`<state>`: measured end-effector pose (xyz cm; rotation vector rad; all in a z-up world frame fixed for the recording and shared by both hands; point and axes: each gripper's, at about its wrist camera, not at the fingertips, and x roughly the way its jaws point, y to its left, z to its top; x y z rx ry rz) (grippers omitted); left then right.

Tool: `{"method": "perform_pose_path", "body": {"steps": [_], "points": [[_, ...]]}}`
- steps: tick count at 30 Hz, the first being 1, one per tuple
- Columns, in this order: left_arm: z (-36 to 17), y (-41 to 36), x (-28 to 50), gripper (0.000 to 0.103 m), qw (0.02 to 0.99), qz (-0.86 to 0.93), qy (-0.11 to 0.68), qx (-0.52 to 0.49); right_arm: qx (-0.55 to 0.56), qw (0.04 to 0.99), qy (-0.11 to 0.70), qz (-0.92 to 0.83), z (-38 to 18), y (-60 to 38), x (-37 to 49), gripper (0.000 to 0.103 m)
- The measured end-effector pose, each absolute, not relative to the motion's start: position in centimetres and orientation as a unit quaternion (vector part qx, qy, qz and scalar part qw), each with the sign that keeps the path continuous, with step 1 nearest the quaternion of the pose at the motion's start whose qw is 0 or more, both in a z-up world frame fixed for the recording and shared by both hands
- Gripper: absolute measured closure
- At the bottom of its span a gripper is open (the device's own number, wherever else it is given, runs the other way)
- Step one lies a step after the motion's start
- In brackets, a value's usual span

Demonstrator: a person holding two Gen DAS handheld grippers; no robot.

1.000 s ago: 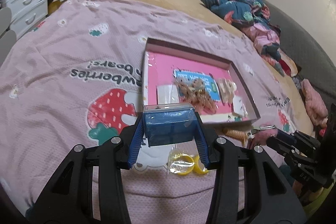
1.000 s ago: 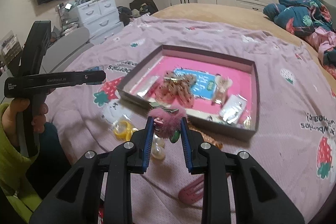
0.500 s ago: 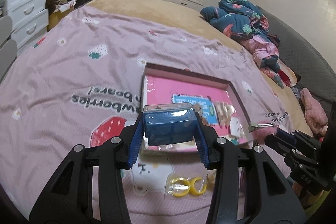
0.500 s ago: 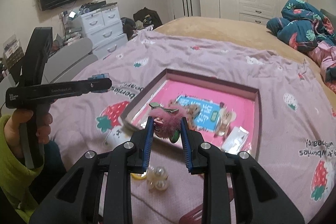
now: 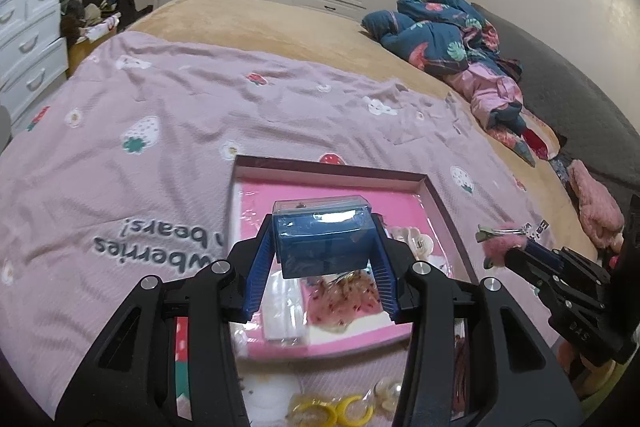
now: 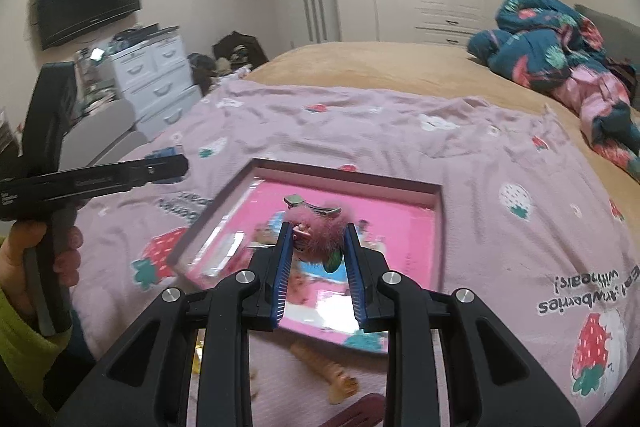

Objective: Organize jewelry
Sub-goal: 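Carry the blue box and pink clip into the box and open both tools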

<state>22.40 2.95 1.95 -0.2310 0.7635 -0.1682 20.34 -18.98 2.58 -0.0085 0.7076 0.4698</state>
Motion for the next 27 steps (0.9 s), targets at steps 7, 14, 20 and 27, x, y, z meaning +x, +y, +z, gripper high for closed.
{"method": "perform_pose_path", "body": {"steps": [7, 14, 20, 27], "points": [[-0.5, 1.4, 25.5, 0.067, 0.906, -0.09, 0.4, -0.104, 0.002, 0.912, 0.362, 0.192, 0.4, -21.2, 22.0, 0.078], [-3.1, 0.1, 27.8, 0.067, 0.895, -0.09, 0.426, -0.093, 0.007, 0.905, 0.387, 0.175, -1.9, -22.5, 22.9, 0.078], [-4.9, -0.5, 28.8, 0.067, 0.887, -0.089, 0.445, -0.088, -0.012, 0.9, 0.401, 0.173, -3.4, -22.0, 23.0, 0.078], [-5.9, -0.8, 28.7, 0.054, 0.882, -0.09, 0.454, -0.087, -0.022, 0.888, 0.42, 0.185, -5.0, -20.8, 23.0, 0.078]]}}
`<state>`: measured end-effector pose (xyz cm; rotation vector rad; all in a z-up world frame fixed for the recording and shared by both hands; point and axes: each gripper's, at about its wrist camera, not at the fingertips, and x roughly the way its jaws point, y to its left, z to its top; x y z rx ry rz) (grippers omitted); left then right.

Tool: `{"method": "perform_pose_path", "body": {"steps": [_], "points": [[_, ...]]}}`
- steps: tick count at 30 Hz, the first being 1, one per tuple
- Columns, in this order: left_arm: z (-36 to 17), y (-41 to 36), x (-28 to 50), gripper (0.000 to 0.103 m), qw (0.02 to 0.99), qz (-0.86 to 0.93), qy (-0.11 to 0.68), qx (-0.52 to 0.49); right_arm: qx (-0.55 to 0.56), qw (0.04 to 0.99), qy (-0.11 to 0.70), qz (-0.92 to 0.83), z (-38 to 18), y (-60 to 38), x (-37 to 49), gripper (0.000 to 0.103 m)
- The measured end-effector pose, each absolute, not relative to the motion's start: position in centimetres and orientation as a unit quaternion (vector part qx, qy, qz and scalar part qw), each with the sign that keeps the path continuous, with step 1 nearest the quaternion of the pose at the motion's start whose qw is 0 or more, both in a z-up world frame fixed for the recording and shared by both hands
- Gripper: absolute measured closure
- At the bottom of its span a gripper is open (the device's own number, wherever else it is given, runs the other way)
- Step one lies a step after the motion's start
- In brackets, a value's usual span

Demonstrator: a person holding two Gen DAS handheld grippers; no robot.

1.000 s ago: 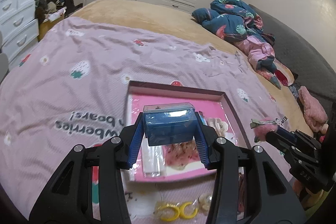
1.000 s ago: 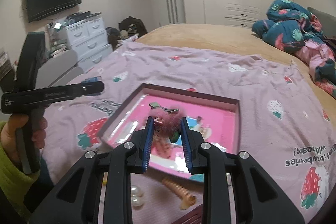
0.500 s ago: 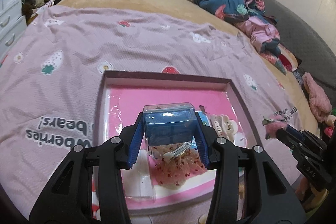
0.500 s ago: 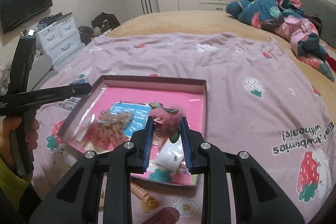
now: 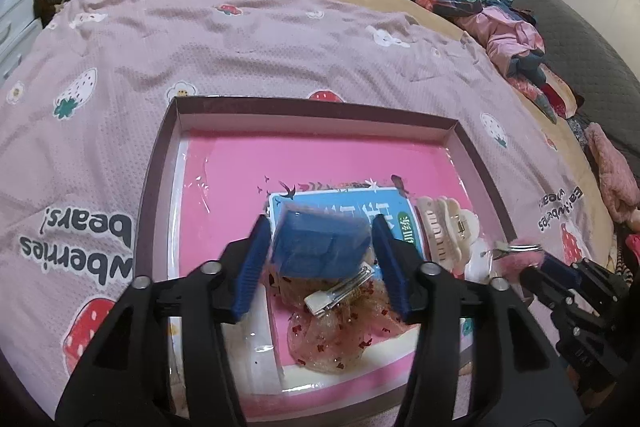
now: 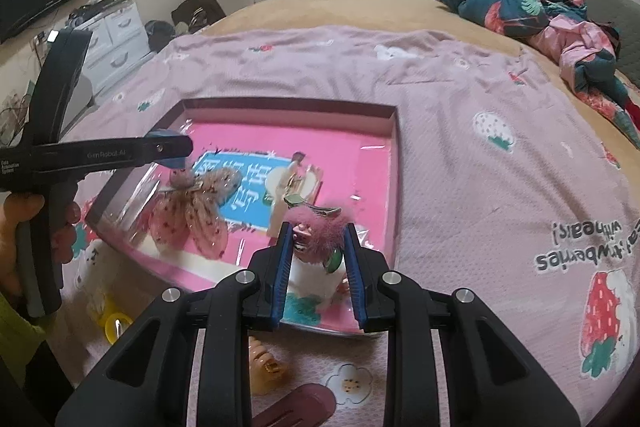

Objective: Organize jewelry
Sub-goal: 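Carry the blue box and pink clip into the box and open both tools, then lift both tools out of the box back toward the remaining accessories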

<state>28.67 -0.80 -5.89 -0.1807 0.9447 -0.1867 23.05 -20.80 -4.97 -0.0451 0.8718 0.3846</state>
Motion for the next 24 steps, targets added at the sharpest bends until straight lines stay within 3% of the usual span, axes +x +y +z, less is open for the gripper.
{"method": "perform_pose_path", "body": {"steps": [3, 13, 16, 18, 22, 24], "points": [[-5.6, -0.7, 28.2, 0.046, 0.885, -0.089, 0.45, -0.085, -0.026, 0.884, 0.425, 0.193, -5.4, -20.1, 23.1, 0.078], [-3.9, 0.7, 25.9, 0.034, 0.891, -0.075, 0.436, -0.097, -0.025, 0.873, 0.445, 0.199, -6.5, -19.0, 22.9, 0.076], [-3.3, 1.2, 25.0, 0.03, 0.894, -0.071, 0.431, -0.1, -0.017, 0.874, 0.444, 0.199, -6.4, -19.0, 22.6, 0.068], [-2.9, 1.4, 24.4, 0.03, 0.895, -0.07, 0.429, -0.1, -0.013, 0.877, 0.439, 0.194, -6.0, -19.2, 22.2, 0.05], [-2.5, 1.6, 23.2, 0.028, 0.897, -0.067, 0.425, -0.102, -0.002, 0.884, 0.428, 0.19, -4.9, -19.7, 21.5, 0.038], [-2.3, 1.9, 22.6, 0.026, 0.897, -0.064, 0.424, -0.106, 0.001, 0.888, 0.42, 0.186, -4.1, -20.0, 21.1, 0.028]]}}
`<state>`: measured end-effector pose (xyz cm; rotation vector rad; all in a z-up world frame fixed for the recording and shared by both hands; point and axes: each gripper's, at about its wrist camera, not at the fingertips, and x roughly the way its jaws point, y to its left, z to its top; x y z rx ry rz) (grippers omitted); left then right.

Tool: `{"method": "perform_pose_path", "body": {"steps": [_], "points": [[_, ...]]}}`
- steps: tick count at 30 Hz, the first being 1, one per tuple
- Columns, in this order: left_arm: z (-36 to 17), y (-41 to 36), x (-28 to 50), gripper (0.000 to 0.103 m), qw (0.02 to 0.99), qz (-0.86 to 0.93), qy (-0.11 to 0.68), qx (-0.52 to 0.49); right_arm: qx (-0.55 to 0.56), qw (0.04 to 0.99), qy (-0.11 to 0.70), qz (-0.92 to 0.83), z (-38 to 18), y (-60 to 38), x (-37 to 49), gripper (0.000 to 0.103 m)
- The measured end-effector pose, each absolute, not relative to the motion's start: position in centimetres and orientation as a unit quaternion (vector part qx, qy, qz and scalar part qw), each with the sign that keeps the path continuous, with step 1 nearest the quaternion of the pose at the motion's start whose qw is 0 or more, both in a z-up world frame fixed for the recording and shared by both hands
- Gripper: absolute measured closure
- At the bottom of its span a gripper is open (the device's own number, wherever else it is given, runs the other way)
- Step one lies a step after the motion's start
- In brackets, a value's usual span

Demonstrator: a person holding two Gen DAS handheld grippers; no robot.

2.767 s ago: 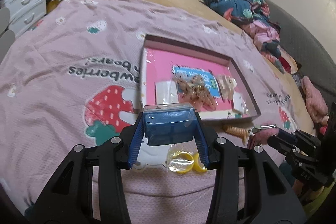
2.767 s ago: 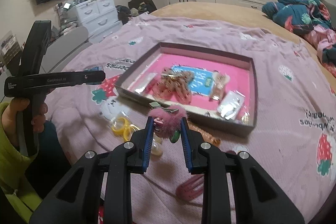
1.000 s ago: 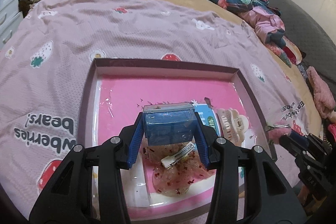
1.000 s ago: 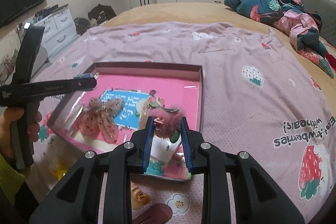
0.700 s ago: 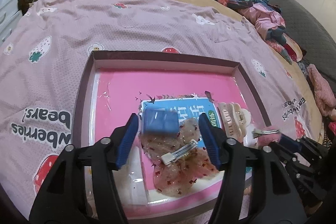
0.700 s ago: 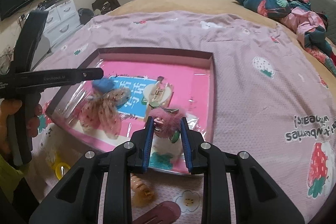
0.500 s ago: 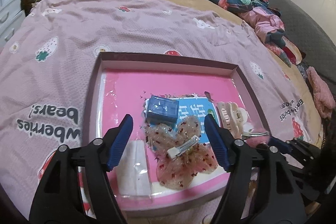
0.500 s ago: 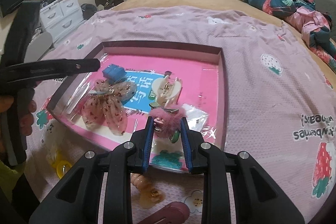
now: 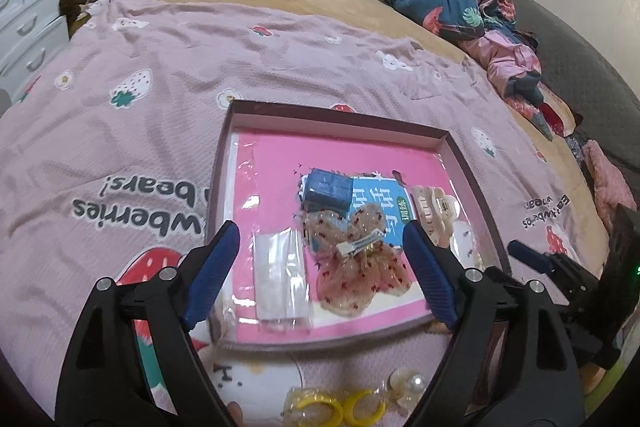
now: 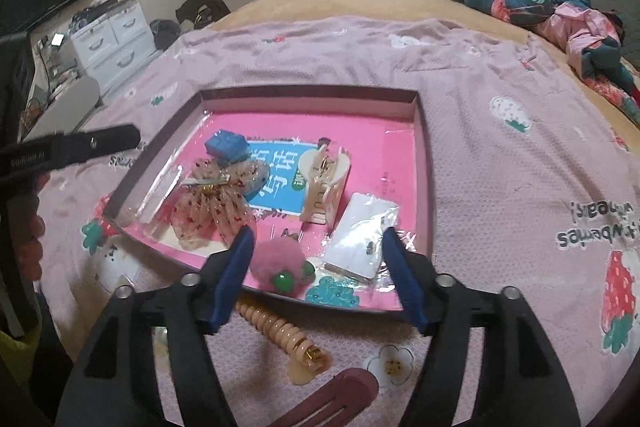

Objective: Organize jewelry
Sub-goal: 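Lift both tools out of the box back toward the remaining accessories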

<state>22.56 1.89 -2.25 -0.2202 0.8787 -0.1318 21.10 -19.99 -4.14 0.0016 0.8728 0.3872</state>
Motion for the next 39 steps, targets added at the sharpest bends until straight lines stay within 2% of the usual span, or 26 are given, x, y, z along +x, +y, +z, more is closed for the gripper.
{"method": "perform_pose_path", "body": {"steps": [3, 6, 13, 37, 39], "points": [[-1.7, 2.3, 21.6, 0.023, 0.898, -0.063, 0.421, -0.113, 0.009, 0.897, 0.404, 0.181, -2.7, -20.6, 20.3, 0.016], [-0.9, 2.6, 20.6, 0.019, 0.9, -0.063, 0.414, -0.119, 0.014, 0.903, 0.39, 0.182, -1.4, -21.0, 19.5, 0.011], [1.5, 3.0, 18.3, 0.009, 0.91, -0.058, 0.394, -0.12, 0.012, 0.914, 0.36, 0.185, 1.5, -21.2, 17.6, 0.011], [7.0, 3.2, 12.3, 0.009, 0.935, -0.061, 0.327, -0.125, 0.019, 0.942, 0.289, 0.167, 7.3, -23.7, 11.8, 0.009], [7.1, 3.2, 11.9, 0.009, 0.936, -0.062, 0.325, -0.123, 0.018, 0.943, 0.287, 0.166, 7.4, -23.8, 11.5, 0.005]]}}
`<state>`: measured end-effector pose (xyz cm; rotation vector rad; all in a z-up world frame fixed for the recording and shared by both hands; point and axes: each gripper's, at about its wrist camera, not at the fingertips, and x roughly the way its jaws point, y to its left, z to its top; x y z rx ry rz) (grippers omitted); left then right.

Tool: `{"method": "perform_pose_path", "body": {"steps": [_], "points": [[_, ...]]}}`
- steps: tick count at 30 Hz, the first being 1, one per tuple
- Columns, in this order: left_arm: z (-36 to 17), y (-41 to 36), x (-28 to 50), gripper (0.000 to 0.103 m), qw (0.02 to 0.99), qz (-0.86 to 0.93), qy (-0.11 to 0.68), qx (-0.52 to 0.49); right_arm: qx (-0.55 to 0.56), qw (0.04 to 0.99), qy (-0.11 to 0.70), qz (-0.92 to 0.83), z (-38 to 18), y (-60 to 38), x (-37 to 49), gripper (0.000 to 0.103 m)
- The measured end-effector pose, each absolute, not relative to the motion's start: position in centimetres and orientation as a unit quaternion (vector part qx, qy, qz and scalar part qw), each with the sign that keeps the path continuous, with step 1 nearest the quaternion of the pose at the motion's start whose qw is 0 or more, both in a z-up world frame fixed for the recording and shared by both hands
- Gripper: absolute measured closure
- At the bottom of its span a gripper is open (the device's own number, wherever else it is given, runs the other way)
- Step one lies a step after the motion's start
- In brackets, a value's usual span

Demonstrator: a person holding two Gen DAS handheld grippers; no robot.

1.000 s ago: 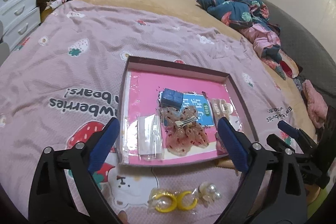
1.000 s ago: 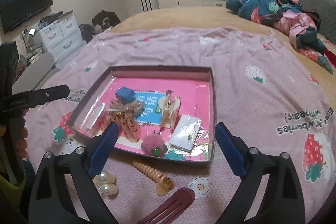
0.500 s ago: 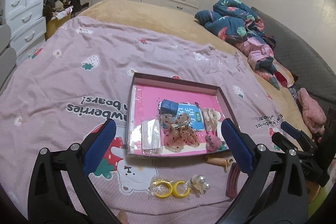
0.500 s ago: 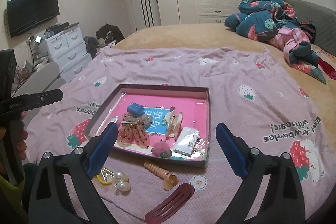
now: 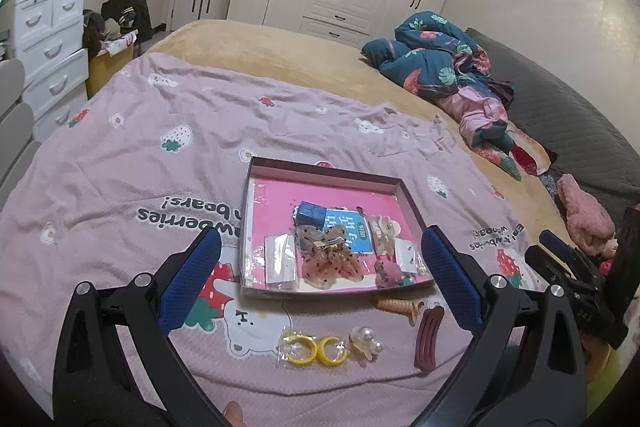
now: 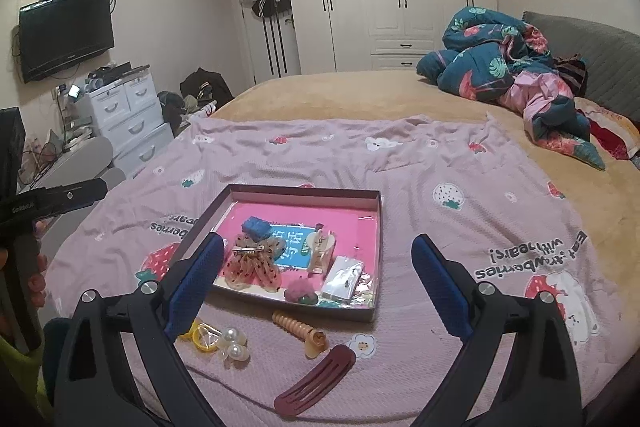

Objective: Organize jewelry
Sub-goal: 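Lift both tools out of the box back toward the remaining accessories, then move left tool toward the yellow hoops bag while right approaches the maroon clip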

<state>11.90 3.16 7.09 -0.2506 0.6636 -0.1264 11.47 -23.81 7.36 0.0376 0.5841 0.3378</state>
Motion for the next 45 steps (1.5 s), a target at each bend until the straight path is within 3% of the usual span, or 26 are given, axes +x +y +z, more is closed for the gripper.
{"method": "perform_pose_path", "body": {"steps": [12, 45], "points": [[6.4, 3.7, 9.6, 0.009, 0.937, -0.057, 0.324, -0.119, 0.01, 0.945, 0.286, 0.159, 7.0, -24.4, 9.5, 0.005], [-2.7, 1.9, 7.1, 0.009, 0.894, -0.078, 0.433, -0.088, -0.062, 0.896, 0.388, 0.205, -0.4, -19.9, 7.5, 0.005]]}}
